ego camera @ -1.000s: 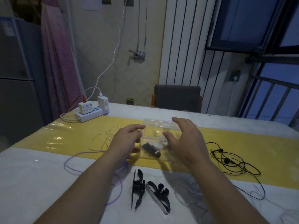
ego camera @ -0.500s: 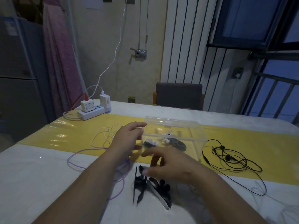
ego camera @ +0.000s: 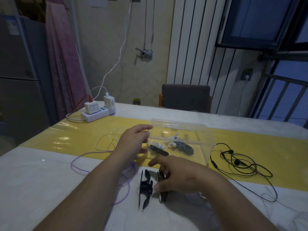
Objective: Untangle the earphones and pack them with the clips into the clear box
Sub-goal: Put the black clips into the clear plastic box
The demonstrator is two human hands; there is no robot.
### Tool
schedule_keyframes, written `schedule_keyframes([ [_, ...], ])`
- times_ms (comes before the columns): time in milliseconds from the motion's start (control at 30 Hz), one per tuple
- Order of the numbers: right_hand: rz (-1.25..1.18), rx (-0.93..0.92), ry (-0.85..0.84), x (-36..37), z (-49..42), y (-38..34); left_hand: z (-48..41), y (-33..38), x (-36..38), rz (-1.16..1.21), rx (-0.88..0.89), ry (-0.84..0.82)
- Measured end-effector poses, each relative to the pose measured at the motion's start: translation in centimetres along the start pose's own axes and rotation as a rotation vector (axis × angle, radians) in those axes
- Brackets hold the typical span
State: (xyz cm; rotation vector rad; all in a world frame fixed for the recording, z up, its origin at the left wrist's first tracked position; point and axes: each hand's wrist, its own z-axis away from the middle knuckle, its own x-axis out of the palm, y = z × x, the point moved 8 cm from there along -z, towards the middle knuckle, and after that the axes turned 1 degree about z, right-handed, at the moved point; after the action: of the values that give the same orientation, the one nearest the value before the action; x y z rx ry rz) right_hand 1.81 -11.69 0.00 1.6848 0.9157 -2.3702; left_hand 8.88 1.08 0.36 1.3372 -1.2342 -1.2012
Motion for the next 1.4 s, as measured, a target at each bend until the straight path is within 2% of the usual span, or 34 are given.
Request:
schedule_keyframes([
  [100, 0.053, -0.065, -0.038, 0.4, 0.2, -1.0, 0.0, 0.0, 0.0, 0.001, 0.001, 0.007],
  [333, 0.048, -0.061, 0.015, 0.5, -0.1, -0.9, 0.0, -0.1, 0.0, 0.007, 0.001, 0.010],
  [533, 0.129, -0.080, -0.053, 1.0, -0.1, -1.3, -0.1, -0.1, 0.0, 0.000, 0.007, 0.011],
  [733, 0.054, -0.050, 0.035, 0.4, -0.3, -1.0, 0.0, -0.2, -0.1, 0.008, -0.002, 0.006],
  [900, 0.008, -0.072, -0.024, 0.6, 0.0, -1.1, -0.1, -0.2, 0.0, 0.002, -0.002, 0.010],
  [1033, 0.094, -0.091, -0.074, 1.3, -0.3, -1.4, 0.0, -0.2, -0.1, -0.001, -0.003, 0.015],
  [1400, 0.122, -0.066, 0.161, 0.1, -0.2, -1.3, 0.1, -0.1, -0.1, 0.006, -0.007, 0.015],
])
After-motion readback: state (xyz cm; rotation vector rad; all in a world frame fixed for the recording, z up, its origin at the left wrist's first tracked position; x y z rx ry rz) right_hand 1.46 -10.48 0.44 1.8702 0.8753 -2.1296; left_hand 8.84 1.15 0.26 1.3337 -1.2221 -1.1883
